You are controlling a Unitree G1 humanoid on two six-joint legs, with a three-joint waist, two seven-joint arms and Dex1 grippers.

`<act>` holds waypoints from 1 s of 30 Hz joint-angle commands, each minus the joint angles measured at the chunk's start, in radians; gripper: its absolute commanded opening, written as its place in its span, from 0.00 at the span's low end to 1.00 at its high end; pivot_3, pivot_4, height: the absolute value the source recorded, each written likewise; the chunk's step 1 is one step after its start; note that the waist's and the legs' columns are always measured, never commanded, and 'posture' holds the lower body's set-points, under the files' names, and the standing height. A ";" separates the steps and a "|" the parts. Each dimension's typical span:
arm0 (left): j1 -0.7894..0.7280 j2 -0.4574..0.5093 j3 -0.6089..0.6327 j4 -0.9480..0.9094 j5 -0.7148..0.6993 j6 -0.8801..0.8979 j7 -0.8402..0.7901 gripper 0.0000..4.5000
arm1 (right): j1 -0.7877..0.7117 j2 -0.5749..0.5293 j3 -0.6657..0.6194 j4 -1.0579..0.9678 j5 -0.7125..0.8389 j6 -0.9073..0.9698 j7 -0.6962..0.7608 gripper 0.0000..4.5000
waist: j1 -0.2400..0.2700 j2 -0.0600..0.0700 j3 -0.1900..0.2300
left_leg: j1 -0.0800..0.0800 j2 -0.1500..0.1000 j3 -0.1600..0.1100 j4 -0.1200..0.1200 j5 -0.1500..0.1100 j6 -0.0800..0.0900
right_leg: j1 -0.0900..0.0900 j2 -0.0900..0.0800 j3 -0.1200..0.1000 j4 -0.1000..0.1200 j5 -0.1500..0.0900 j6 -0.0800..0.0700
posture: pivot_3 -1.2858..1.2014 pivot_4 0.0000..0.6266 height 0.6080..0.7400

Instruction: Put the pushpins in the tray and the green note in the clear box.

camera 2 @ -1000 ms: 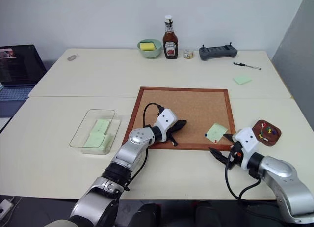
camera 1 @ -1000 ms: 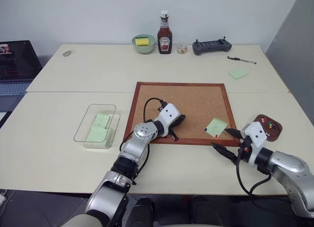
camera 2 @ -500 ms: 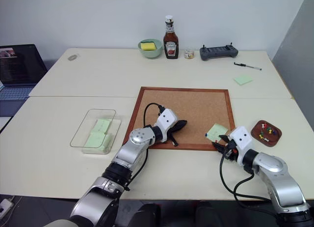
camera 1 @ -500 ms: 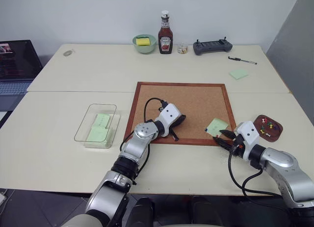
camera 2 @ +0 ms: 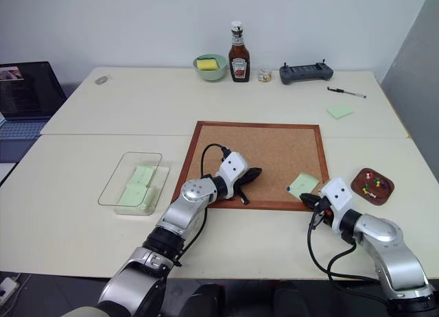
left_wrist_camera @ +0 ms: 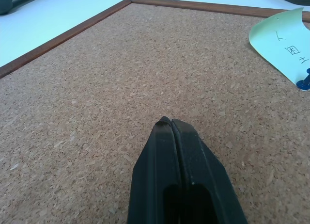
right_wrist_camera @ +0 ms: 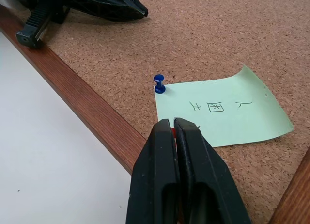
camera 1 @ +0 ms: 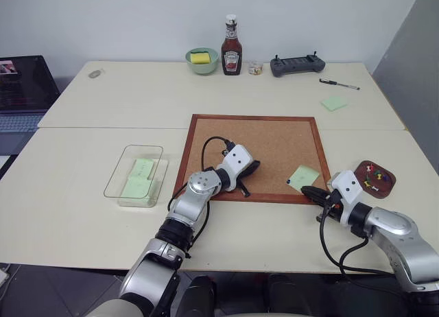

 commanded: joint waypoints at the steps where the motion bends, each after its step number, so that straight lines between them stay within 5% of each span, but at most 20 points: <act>1: 0.026 -0.001 -0.031 0.037 0.027 0.020 -0.001 0.00 | 0.001 -0.002 -0.049 -0.120 0.061 -0.009 0.016 0.01 | 0.000 0.000 0.000 | 0.000 0.000 0.000 0.000 0.000 0.000 | 0.000 0.000 0.000 0.000 0.000 0.000 | 0.52 0.24 1.00; 17: 0.028 -0.002 -0.036 0.041 0.038 0.014 -0.001 0.00 | 0.026 -0.012 -0.148 -0.134 0.081 -0.002 -0.037 0.01 | 0.000 -0.001 0.000 | 0.000 0.000 0.000 0.000 0.000 0.000 | 0.001 0.000 0.000 0.000 0.000 0.000 | 0.52 0.24 1.00; 30: 0.027 -0.013 -0.041 0.048 0.041 0.009 -0.003 0.00 | -0.017 -0.069 -0.216 0.124 -0.210 -0.089 -0.268 0.01 | -0.001 0.002 -0.003 | 0.001 0.000 0.001 0.000 0.000 0.000 | 0.000 0.000 0.001 0.000 0.000 0.000 | 0.52 0.24 1.00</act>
